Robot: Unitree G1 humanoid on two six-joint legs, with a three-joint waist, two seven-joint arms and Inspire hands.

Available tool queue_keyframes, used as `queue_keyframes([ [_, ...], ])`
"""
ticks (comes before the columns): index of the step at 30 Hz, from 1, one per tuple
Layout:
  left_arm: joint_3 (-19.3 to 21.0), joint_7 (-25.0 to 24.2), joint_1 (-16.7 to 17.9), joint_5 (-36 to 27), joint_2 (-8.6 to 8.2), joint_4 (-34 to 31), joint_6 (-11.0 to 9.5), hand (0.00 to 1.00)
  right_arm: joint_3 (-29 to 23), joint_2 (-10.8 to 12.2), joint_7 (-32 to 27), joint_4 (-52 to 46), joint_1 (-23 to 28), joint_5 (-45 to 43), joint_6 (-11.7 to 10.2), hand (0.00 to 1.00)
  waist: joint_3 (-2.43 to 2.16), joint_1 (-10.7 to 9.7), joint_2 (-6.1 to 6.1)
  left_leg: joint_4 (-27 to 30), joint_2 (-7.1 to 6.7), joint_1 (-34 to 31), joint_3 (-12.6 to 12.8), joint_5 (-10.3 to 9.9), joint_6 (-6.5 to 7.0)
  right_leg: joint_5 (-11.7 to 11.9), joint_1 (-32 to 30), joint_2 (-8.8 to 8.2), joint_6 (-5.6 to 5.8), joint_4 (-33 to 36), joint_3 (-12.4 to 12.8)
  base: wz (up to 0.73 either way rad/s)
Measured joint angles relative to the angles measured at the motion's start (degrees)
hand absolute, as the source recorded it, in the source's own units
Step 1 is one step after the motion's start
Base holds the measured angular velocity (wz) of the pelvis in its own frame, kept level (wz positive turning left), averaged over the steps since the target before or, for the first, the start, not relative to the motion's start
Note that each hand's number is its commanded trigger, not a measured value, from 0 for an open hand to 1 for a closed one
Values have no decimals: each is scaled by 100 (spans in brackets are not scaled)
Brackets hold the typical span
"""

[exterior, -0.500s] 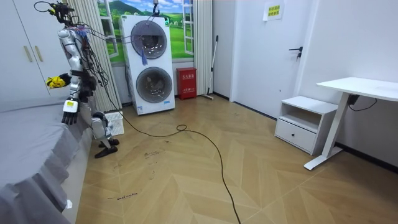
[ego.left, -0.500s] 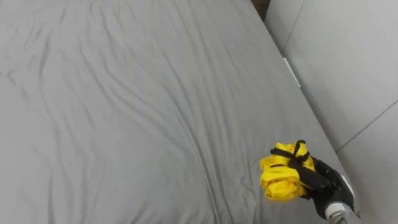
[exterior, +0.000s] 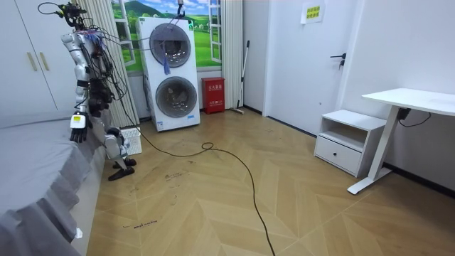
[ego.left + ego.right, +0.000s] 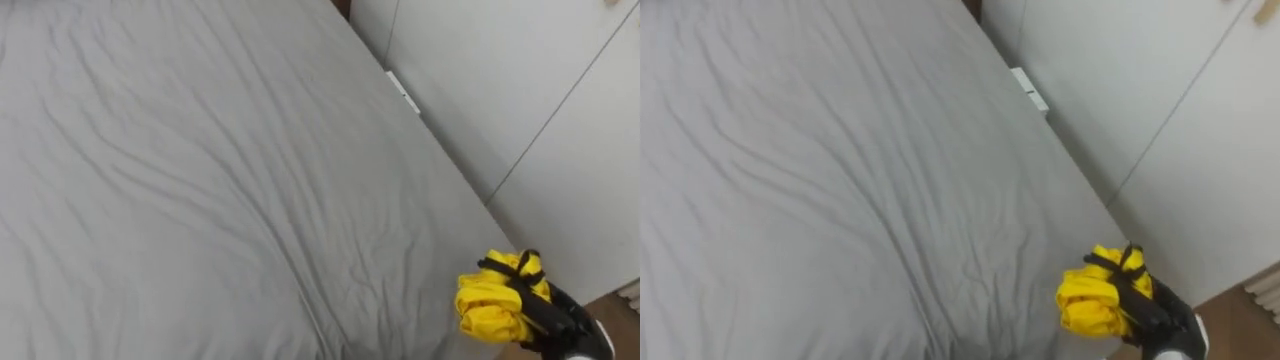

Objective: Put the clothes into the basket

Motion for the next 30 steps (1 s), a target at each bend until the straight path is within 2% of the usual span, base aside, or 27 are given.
queue_keyframes([
  [1, -6, -2, 0, 0, -2, 0, -10, 0, -152, -2, -16, 88, -3, 4, 77, 100, 0, -22, 34, 2, 5, -65, 13, 2, 0, 29, -74, 6, -12, 6, 15, -7],
  [5, -1, -43, 4, 1, -1, 35, -11, 0, -488, -77, 9, 425, -177, 30, 86, 100, -10, -119, 128, 4, 6, -205, 33, 6, -1, 68, -231, 18, -22, 8, 57, -7],
  [8, -11, -140, 9, -12, 5, 37, -11, 0, -560, -303, -20, 674, -469, 253, 88, 100, -13, -117, 284, 8, -2, -361, 35, 7, 2, 96, -465, 26, -17, 74, 165, -25],
  [10, -56, -153, 1, -3, 36, 59, -21, 0, -559, -495, -27, 921, -816, 246, 48, 100, -25, -122, 429, 23, -8, -564, 33, 12, 11, 124, -722, 15, -20, 123, 188, -25],
  [11, -58, -153, -14, -3, 49, 78, -38, 0, -563, -531, -44, 1012, -899, 247, 34, 100, -25, -134, 453, 41, -8, -611, 32, 14, 14, 125, -764, 11, -20, 137, 184, -5],
  [13, -117, -153, -80, -5, 83, 165, -139, 0, -566, -717, -111, 1385, -1176, 253, 9, 100, -24, -134, 577, 66, -14, -781, 34, 25, 30, 124, -938, -6, -20, 195, 167, 5],
  [15, -193, -153, -167, -13, 99, 177, -168, 0, -572, -776, -153, 1622, -1388, 279, -92, 100, -25, -130, 659, 70, -19, -956, 36, 43, 51, 124, -1137, -15, -19, 259, 167, 0],
  [21, -318, -152, -432, -14, 114, 284, -154, 0, -574, -790, -273, 2044, -1718, 264, -104, 100, -30, -115, 770, 76, -41, -1407, 36, 116, 69, 125, -1677, -36, -22, 499, 204, -2],
  [22, -320, -147, -462, -14, 114, 286, -154, 0, -574, -801, -272, 2127, -1798, 291, -104, 69, -27, -110, 778, 74, -52, -1496, 36, 143, 77, 125, -1782, -39, -22, 538, 233, -9],
  [23, -322, -141, -481, -17, 114, 289, -154, 0, -574, -814, -268, 2171, -1841, 310, -104, 0, -21, -110, 786, 70, -56, -1531, 36, 149, 78, 125, -1838, -40, -22, 569, 245, -9],
  [25, -356, -114, -616, -116, 112, 410, -154, 0, -574, -866, -282, 2308, -1969, 516, -112, 0, 1, -99, 818, 70, -85, -1626, 35, 173, 85, 125, -1970, -39, -23, 585, 300, -9],
  [30, -355, -13, -695, -128, 112, 414, -173, 0, -576, -873, -286, 2455, -2043, 758, -194, 0, 11, -66, 823, 70, -111, -1828, 34, 228, 81, 124, -2286, -23, -36, 682, 395, -7],
])
